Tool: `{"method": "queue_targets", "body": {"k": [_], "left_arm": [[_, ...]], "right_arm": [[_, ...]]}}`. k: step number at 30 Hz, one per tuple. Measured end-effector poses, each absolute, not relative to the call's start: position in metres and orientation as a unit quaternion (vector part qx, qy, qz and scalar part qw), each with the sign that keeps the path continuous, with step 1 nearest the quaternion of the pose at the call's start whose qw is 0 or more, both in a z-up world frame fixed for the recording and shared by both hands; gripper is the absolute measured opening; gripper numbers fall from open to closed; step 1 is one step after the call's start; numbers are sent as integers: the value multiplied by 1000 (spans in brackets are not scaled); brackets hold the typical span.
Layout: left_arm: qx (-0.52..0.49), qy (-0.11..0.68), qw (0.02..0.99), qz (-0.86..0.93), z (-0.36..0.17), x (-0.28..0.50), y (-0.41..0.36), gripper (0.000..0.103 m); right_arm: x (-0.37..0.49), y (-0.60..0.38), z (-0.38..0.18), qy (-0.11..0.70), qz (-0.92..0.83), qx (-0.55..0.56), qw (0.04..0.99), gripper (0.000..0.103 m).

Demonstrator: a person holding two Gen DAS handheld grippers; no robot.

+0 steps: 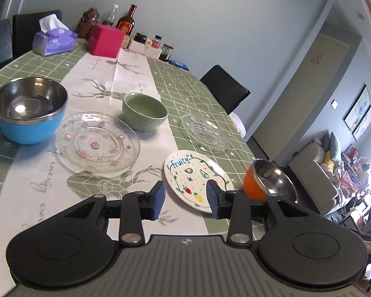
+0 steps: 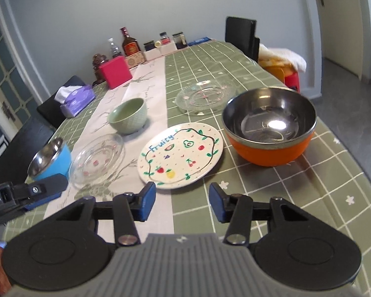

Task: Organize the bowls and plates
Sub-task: 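Move both grippers down toward the white 'Fruity' plate rim, then close both grippers on the rim of the 'Fruity' plate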

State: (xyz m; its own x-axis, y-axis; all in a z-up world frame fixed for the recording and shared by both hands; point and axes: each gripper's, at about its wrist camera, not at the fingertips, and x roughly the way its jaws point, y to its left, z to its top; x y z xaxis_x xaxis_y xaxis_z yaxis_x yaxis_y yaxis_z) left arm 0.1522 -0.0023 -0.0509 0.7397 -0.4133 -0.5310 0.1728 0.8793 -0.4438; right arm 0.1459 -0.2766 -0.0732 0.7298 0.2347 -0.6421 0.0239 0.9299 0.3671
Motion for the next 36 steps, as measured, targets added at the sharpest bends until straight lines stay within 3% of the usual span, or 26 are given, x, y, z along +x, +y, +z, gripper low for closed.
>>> {"method": "queue_targets", "body": {"k": [5, 19, 30, 36], "left_arm": [[-200, 352, 899, -167, -72, 201, -9, 44], [-140, 387, 895, -172, -108, 278, -35, 44], [-118, 384, 895, -193, -118, 295, -48, 44], [-85, 373, 905, -187, -117, 289, -56, 33]], "right_arm": [[180, -286, -88, 372, 42, 217, 902, 38], [220, -296, -120, 387, -4, 254, 886, 36], [226, -300, -127, 374, -2, 267, 888, 20], [224, -299, -128, 367, -11, 259, 893, 11]]}}
